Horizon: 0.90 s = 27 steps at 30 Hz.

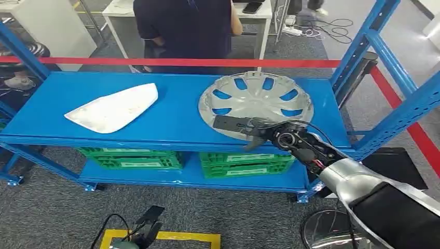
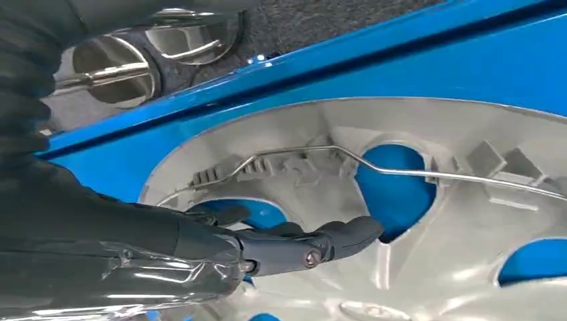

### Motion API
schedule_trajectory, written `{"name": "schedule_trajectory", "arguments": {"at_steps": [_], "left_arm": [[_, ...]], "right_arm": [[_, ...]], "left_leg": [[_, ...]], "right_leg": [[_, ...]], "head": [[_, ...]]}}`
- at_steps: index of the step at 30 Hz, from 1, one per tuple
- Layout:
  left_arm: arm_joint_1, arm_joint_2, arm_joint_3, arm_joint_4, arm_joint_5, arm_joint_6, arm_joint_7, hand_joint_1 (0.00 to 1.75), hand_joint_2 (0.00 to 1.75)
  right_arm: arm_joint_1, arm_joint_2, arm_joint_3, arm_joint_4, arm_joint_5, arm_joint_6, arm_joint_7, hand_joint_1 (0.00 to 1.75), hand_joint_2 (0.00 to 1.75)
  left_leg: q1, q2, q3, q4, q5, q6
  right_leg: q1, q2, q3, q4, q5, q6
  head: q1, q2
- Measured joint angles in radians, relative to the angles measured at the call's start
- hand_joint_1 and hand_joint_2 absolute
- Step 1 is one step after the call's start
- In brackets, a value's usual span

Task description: Take the parts from the cabinet and place them on the table.

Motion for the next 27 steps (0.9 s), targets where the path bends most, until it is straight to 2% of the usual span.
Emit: {"name": "schedule_trajectory", "arguments": {"at_steps": [16,21,27], "left_arm": [[0.0,0.0,-0.001,0.0,0.008,0.0,0.0,0.0,0.0],[0.002,0.0,-0.001,0.0,0.015,0.0,-0.007,0.0,0.0],[0.009,0.001,-0.003,0.0,0.018,-0.003,-0.01,0.0,0.0]], "right_arm": [[0.005,0.0,0.0,0.004,-0.005,-0.009,-0.01,0.0,1.75],[0.007,0.0,0.004,0.006,0.037,-0.054,-0.003,0.0,1.75],[0.007,-0.011,0.013,0.014,0.103,-0.135,0.045,0.0,1.75]], "left_leg": [[0.0,0.0,0.0,0.0,0.0,0.0],[0.0,0.0,0.0,0.0,0.0,0.0],[0.0,0.0,0.0,0.0,0.0,0.0]], "right_leg": [[0.0,0.0,0.0,0.0,0.0,0.0],[0.0,0.0,0.0,0.0,0.0,0.0],[0.0,0.0,0.0,0.0,0.0,0.0]], "head": [[0.0,0.0],[0.0,0.0],[0.0,0.0]]}}
